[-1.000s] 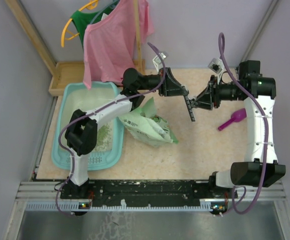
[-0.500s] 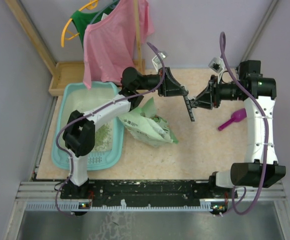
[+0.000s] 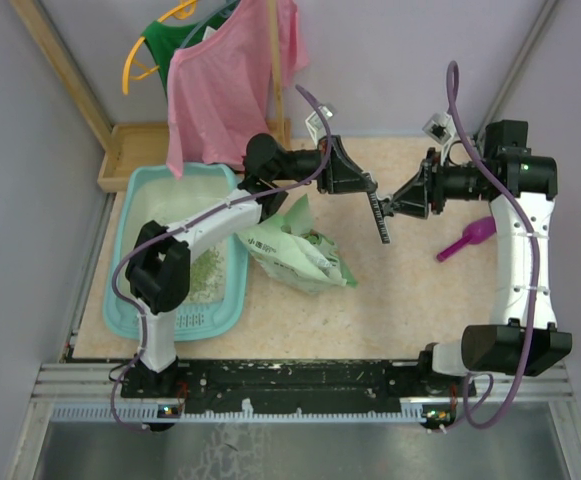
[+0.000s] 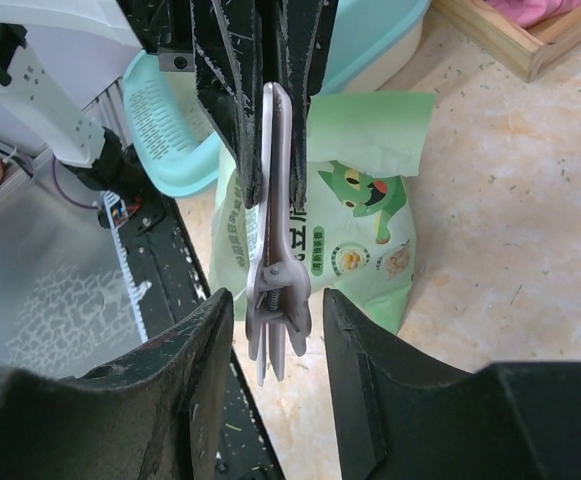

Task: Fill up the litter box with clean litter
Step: Adjust the clamp at the center of the board.

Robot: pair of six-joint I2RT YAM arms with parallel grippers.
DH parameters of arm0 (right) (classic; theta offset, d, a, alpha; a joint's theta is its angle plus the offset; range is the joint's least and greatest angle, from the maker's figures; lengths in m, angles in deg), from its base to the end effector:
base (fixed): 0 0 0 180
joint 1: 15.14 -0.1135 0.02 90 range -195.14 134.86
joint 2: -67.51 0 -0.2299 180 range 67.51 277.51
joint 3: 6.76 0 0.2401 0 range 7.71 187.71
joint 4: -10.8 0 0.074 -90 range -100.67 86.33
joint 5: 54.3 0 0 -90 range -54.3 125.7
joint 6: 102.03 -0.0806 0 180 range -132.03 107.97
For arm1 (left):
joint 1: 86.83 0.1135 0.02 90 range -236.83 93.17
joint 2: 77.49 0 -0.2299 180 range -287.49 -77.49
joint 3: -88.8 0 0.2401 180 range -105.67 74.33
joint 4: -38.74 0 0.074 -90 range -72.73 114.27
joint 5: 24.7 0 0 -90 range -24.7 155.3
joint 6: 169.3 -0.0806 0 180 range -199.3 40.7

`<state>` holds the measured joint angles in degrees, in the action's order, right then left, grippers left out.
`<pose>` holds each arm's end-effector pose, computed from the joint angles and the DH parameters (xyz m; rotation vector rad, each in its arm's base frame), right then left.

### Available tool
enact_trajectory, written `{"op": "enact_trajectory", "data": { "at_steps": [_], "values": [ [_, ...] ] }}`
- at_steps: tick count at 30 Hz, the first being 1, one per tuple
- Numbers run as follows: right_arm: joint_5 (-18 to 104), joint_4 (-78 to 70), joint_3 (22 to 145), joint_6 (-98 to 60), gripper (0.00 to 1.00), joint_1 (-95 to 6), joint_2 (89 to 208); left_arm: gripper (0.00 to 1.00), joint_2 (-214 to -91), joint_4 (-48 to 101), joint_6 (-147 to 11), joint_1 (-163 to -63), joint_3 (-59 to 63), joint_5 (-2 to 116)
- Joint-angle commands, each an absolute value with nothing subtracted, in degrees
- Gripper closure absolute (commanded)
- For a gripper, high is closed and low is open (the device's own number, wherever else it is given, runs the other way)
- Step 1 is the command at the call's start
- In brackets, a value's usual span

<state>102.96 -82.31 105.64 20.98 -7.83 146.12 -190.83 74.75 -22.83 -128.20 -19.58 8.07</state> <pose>0.2354 0.0447 0.3820 -0.8166 1.9061 1.0809 0.2937 -0.3490 0.3645 0.9351 1.2666 -1.9168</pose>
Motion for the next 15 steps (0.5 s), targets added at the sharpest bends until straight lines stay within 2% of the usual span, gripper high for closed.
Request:
{"op": "enact_trajectory", "data": {
  "at_steps": [1,8,11,12,13,15],
  "values": [
    [105.27,-82.77,107.25,22.98,0.61,-7.29,145.11,1.0,-188.54,75.6,-23.87,-128.14,-19.59,7.78],
    [104.63,-82.13,107.16,22.88,0.86,-7.23,145.11,1.0,-188.52,75.51,-23.98,-127.99,-19.38,7.64],
    [103.18,-80.7,106.91,21.72,1.0,-7.06,144.83,1.0,-188.46,75.27,-24.16,-127.88,-19.36,7.65],
    [102.58,-80.37,106.77,21.6,1.0,-7.05,144.71,0.98,-188.49,75.13,-24.31,-127.88,-19.33,7.65],
    [102.34,-80.43,106.76,21.95,1.0,-7.05,144.62,0.89,-188.42,74.89,-24.46,-127.88,-19.42,7.69],
    [102.44,-81.71,106.92,23.44,1.0,-7.05,144.62,0.6,-188.18,74.76,-24.81,-127.86,-19.29,7.73]
  ]
}}
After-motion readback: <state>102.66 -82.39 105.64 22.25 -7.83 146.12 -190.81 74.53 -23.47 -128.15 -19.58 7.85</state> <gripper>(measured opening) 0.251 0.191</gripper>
